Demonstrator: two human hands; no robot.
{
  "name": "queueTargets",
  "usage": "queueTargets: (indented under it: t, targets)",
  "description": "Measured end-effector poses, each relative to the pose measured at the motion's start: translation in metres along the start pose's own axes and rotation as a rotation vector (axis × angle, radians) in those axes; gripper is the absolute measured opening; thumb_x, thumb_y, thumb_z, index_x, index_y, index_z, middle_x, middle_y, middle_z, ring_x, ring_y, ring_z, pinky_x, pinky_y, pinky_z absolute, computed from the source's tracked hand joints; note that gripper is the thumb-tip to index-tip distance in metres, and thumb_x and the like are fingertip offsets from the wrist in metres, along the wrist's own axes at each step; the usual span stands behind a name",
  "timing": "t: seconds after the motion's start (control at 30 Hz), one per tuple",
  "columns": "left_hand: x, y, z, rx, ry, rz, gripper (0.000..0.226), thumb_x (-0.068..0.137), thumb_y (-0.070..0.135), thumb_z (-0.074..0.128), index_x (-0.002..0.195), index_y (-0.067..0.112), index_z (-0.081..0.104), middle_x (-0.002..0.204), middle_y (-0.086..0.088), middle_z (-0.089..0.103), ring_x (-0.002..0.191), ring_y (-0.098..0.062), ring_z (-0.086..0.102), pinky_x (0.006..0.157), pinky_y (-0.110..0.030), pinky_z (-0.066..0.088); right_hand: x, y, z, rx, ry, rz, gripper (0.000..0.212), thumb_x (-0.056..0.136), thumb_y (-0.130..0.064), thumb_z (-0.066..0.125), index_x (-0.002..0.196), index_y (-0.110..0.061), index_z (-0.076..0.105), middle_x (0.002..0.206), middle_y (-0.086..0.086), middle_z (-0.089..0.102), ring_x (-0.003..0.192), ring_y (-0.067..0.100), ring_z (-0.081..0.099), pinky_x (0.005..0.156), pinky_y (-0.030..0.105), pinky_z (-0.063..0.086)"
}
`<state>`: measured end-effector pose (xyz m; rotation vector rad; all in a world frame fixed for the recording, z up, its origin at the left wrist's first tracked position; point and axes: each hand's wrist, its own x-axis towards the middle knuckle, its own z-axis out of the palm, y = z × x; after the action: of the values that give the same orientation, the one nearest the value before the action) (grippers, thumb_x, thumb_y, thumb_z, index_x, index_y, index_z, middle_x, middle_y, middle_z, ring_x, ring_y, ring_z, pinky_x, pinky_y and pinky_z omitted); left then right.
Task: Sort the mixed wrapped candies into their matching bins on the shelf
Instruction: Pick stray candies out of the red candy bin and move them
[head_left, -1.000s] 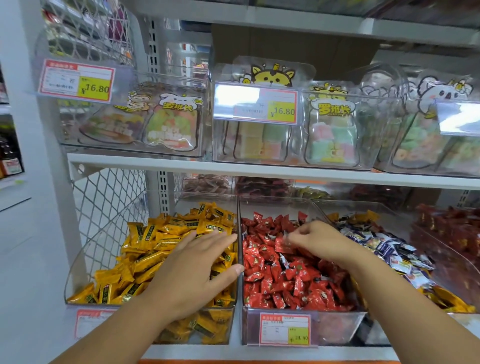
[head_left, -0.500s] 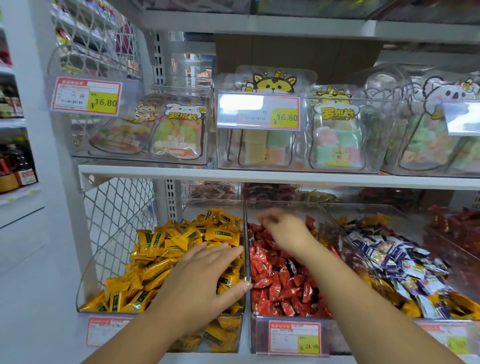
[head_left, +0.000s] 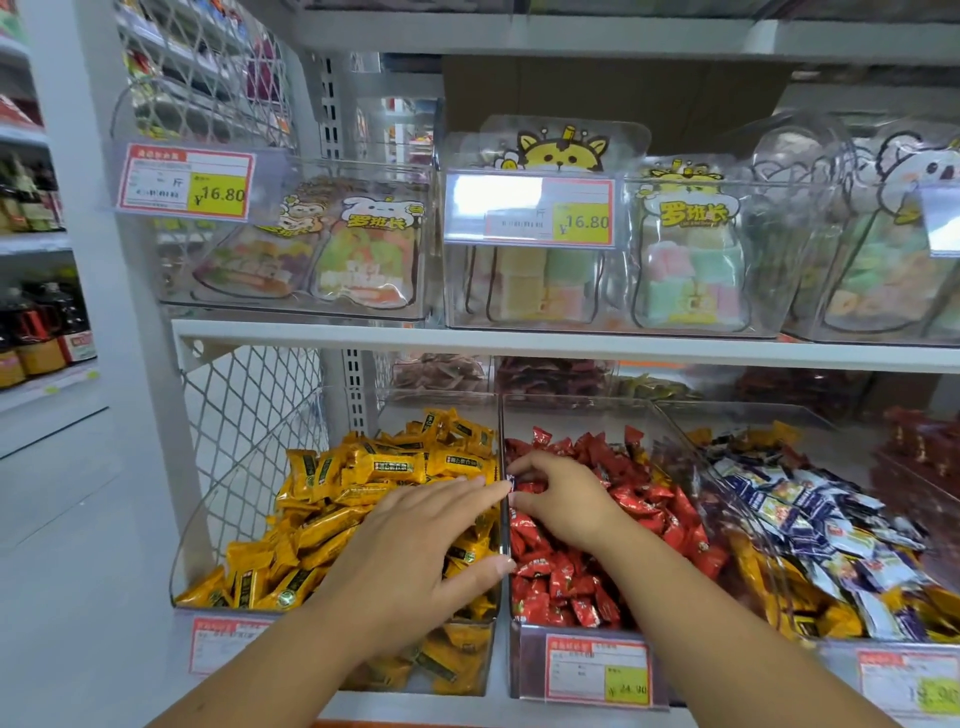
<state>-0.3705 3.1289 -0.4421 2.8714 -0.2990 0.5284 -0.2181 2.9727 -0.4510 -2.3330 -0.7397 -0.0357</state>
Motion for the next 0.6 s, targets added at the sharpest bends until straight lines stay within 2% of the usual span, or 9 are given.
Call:
queueTargets:
  t: [0.13, 0.23, 0.3, 0.4, 0.5, 0.6]
  targets:
    - [0.0010, -0.0006, -0.0002, 0.003, -0.008, -0.005, 0.066, 0.082, 0.081, 0.018, 0.143, 0.060, 0.001, 0.153, 0.032, 0.011, 0.141, 0.009, 0.004, 0.115, -0.025, 0.006, -0.0051, -0.0046, -0.0051, 0.193, 0.062, -0.008, 0.028, 0.078, -0.013, 0.075, 0.103, -0.022, 0.066, 0.102, -0.007, 0.064, 0.097, 0.008, 0.059, 0.084, 0.020, 0.048]
    - [0.0017, -0.0007, 0.0002, 0.003, -0.012, -0.006, 0.068, 0.082, 0.081, 0.019, 0.143, 0.059, 0.002, 0.154, 0.032, 0.011, 0.141, 0.009, 0.005, 0.116, -0.026, 0.008, -0.0067, -0.0073, -0.0067, 0.269, 0.068, -0.005, 0.032, 0.081, -0.006, 0.069, 0.107, -0.023, 0.067, 0.094, -0.009, 0.060, 0.088, 0.007, 0.056, 0.067, 0.007, 0.039]
    - [0.0013, -0.0012, 0.0004, -0.001, -0.018, -0.013, 0.067, 0.082, 0.080, 0.020, 0.143, 0.059, 0.002, 0.154, 0.032, 0.011, 0.142, 0.008, 0.005, 0.116, -0.027, 0.009, -0.0078, -0.0088, -0.0084, 0.268, 0.043, 0.000, 0.026, 0.084, -0.007, 0.067, 0.106, -0.019, 0.068, 0.097, -0.013, 0.060, 0.094, 0.004, 0.055, 0.071, 0.002, 0.036]
    - [0.0010, -0.0012, 0.0002, -0.006, -0.021, -0.012, 0.065, 0.083, 0.079, 0.023, 0.142, 0.060, 0.002, 0.154, 0.031, 0.012, 0.142, 0.008, 0.006, 0.116, -0.028, 0.010, -0.0081, -0.0069, -0.0066, 0.169, 0.004, 0.005, 0.024, 0.082, -0.018, 0.073, 0.103, -0.025, 0.064, 0.110, -0.010, 0.057, 0.108, 0.006, 0.049, 0.087, 0.017, 0.035]
    - [0.0009, -0.0002, -0.0009, -0.024, -0.017, -0.013, 0.062, 0.084, 0.078, 0.026, 0.139, 0.063, 0.003, 0.153, 0.031, 0.015, 0.142, 0.007, 0.009, 0.115, -0.027, 0.010, -0.0079, -0.0075, -0.0035, 0.168, 0.008, 0.016, 0.021, 0.082, -0.015, 0.073, 0.093, -0.026, 0.060, 0.103, -0.011, 0.058, 0.100, 0.007, 0.053, 0.079, 0.019, 0.037]
    - [0.0004, 0.0000, -0.0007, -0.035, 0.003, -0.013, 0.061, 0.083, 0.078, 0.029, 0.138, 0.064, 0.005, 0.152, 0.031, 0.019, 0.141, 0.007, 0.012, 0.113, -0.025, 0.012, -0.0075, -0.0073, -0.0040, 0.234, 0.041, 0.006, 0.024, 0.079, -0.006, 0.074, 0.087, -0.024, 0.060, 0.095, -0.008, 0.062, 0.094, 0.012, 0.058, 0.074, 0.014, 0.041]
